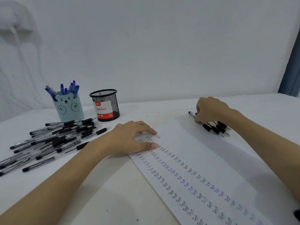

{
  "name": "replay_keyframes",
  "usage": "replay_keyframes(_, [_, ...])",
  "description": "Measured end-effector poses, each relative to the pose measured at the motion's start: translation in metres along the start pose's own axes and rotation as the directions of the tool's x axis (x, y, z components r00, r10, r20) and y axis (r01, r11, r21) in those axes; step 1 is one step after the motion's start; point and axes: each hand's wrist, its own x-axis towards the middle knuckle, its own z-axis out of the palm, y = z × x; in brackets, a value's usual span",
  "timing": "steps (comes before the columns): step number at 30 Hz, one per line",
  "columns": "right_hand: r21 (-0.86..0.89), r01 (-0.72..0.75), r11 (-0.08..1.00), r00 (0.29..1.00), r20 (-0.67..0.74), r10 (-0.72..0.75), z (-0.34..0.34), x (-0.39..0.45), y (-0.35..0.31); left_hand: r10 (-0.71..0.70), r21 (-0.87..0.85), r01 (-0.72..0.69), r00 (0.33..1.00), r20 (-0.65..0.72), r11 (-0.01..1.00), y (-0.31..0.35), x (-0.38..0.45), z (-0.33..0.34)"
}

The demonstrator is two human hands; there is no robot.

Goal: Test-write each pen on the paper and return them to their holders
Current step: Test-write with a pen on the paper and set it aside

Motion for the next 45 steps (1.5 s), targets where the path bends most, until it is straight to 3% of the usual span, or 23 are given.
replay_keyframes(6, [0.050, -0.004, 0.999, 0.999, -0.054, 0.006, -0.002, 0.001, 0.000, -0.008, -0.061, 0.007, 1.000, -0.009, 0.998, 0.000, 0.001, 0.002])
replay_keyframes(11, [0.212, 0.190, 0.959, 0.982, -0.062, -0.181, -0.012, -0.006, -0.043, -0.015, -0.085, 0.012, 0.999, -0.036, 0.996, -0.005, -0.011, -0.003])
replay_keyframes(17, [0.250, 0.511, 0.823, 0.848, 0.012, -0.530, -0.010, -0.008, -0.140, -0.054, -0.095, 0.037, 0.983, -0.177, 0.995, -0.037, -0.053, -0.009])
replay_keyframes(21, [0.254, 0.618, 0.744, 0.758, 0.058, -0.650, 0.012, -0.009, -0.192, -0.015, -0.065, 0.001, 0.977, -0.213, 0.998, -0.045, -0.067, 0.000])
replay_keyframes(26, [0.209, 0.661, 0.720, 0.721, 0.086, -0.687, 0.034, -0.002, -0.215, 0.019, -0.046, -0.030, 0.976, -0.218, 0.999, -0.047, -0.064, 0.009])
replay_keyframes(31, [0.250, 0.658, 0.710, 0.734, -0.005, -0.679, 0.044, 0.005, -0.219, 0.019, -0.077, -0.036, 0.975, -0.220, 0.996, -0.051, -0.066, 0.008])
replay_keyframes(35, [0.246, 0.652, 0.717, 0.739, 0.006, -0.674, 0.045, 0.010, -0.213, 0.013, -0.078, -0.030, 0.978, -0.209, 0.996, -0.052, -0.066, 0.007])
replay_keyframes(41, [0.097, 0.620, 0.779, 0.770, 0.113, -0.627, 0.023, 0.013, -0.181, 0.015, -0.076, -0.032, 0.976, -0.218, 0.997, -0.055, -0.067, 0.006])
replay_keyframes(45, [0.057, 0.496, 0.867, 0.850, 0.171, -0.498, -0.010, 0.011, -0.136, 0.017, -0.033, -0.026, 0.970, -0.243, 0.999, -0.051, -0.064, 0.003])
